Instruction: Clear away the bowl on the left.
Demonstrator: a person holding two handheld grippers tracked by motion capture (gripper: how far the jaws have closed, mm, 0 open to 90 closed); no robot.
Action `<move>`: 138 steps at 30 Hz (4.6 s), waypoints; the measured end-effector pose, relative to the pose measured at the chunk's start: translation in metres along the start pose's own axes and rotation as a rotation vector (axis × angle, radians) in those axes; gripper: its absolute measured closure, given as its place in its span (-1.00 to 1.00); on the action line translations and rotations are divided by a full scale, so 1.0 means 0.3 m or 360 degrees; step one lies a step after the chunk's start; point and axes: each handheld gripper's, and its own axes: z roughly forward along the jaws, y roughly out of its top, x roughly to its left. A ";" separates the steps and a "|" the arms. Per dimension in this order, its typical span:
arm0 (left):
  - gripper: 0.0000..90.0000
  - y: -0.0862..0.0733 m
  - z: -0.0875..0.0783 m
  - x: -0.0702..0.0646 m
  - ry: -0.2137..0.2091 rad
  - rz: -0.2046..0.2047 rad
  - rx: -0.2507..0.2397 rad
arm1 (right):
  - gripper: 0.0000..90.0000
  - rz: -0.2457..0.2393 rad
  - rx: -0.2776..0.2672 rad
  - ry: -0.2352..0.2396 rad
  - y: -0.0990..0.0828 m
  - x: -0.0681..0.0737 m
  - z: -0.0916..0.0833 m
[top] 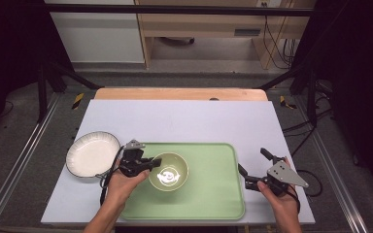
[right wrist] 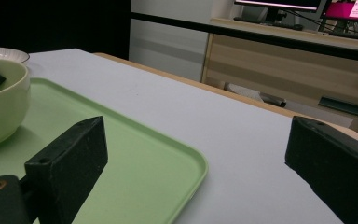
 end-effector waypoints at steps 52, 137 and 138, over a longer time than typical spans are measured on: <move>0.82 -0.018 0.042 0.010 -0.0088 -0.0040 0.0094 | -0.86 0.0017 0.0018 0.0006 -0.001 0.001 0.002; -0.53 0.006 -0.014 -0.037 -0.0028 0.0354 -0.0184 | -0.86 0.0014 0.0028 0.0037 0.001 0.009 0.006; -0.56 0.006 -0.014 -0.037 -0.0028 0.0354 -0.0184 | -0.86 0.0014 0.0028 0.0037 0.001 0.009 0.006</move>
